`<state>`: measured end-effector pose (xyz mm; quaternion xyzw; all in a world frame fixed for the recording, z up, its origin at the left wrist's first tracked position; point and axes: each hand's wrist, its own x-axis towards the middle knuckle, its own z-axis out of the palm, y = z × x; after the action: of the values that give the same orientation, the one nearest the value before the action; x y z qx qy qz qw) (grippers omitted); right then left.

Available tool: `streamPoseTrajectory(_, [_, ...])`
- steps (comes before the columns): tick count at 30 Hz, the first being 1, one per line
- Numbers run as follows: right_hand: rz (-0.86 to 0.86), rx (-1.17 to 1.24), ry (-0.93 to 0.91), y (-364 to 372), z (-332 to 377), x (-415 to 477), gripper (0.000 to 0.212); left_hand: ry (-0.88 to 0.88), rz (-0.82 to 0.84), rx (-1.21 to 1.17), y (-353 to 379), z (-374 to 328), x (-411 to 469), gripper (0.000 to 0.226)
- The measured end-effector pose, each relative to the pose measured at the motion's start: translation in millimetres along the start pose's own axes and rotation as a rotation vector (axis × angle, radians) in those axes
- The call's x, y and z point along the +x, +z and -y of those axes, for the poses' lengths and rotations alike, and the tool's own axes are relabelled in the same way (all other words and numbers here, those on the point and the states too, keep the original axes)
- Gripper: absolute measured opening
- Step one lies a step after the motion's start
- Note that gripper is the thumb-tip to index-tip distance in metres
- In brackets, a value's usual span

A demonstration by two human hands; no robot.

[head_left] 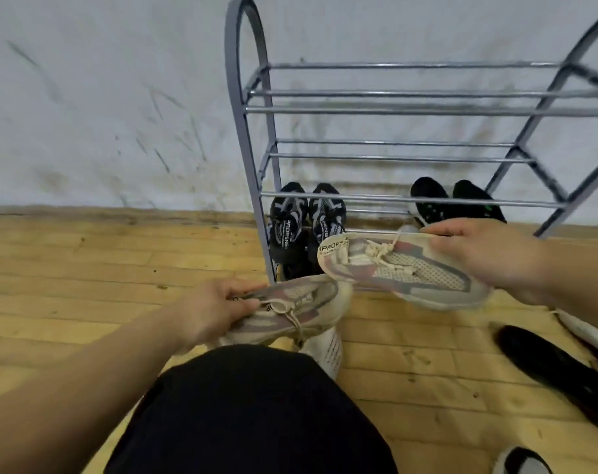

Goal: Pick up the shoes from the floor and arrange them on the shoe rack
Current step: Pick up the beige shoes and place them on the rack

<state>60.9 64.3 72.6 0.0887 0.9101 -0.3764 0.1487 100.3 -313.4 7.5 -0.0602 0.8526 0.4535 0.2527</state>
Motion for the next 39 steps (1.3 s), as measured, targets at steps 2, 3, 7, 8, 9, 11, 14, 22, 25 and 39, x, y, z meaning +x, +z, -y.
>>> streamPoseTrajectory(2, [-0.064, 0.062, -0.018, -23, 8, -14, 0.026, -0.002, -0.084, -0.12, -3, -14, -16, 0.026])
streamPoseTrajectory(3, [-0.101, 0.072, -0.024, -33, 12, -20, 0.026, -0.004, -0.13, -0.173, -4, -21, -22, 0.027])
streamPoseTrajectory(7, [-0.2, -0.046, -0.071, -65, 18, -38, 0.028, 0.015, -0.26, -0.278, -8, -50, -36, 0.021])
streamPoseTrajectory(8, [-0.212, -0.089, -0.09, -70, 17, -41, 0.028, 0.016, -0.276, -0.3, -6, -59, -37, 0.02])
streamPoseTrajectory(9, [-0.218, -0.125, -0.1, -75, 16, -44, 0.029, 0.019, -0.288, -0.325, -4, -67, -38, 0.02])
streamPoseTrajectory(11, [-0.218, -0.172, -0.09, -85, 11, -48, 0.031, 0.03, -0.304, -0.355, 4, -87, -36, 0.02])
streamPoseTrajectory(14, [-0.219, -0.236, -0.09, -101, 3, -54, 0.03, 0.069, -0.305, -0.393, 22, -126, -30, 0.019])
streamPoseTrajectory(22, [-0.178, -0.295, -0.06, -138, -33, -52, 0.033, 0.12, -0.185, -0.499, 102, -236, 27, 0.016])
streamPoseTrajectory(25, [-0.115, -0.395, -0.027, -142, -41, -47, 0.037, 0.133, -0.214, -0.546, 133, -262, 66, 0.017])
streamPoseTrajectory(39, [0.064, -0.575, -0.015, -144, -75, 1, 0.04, 0.279, -0.136, -0.27, 203, -278, 159, 0.054])
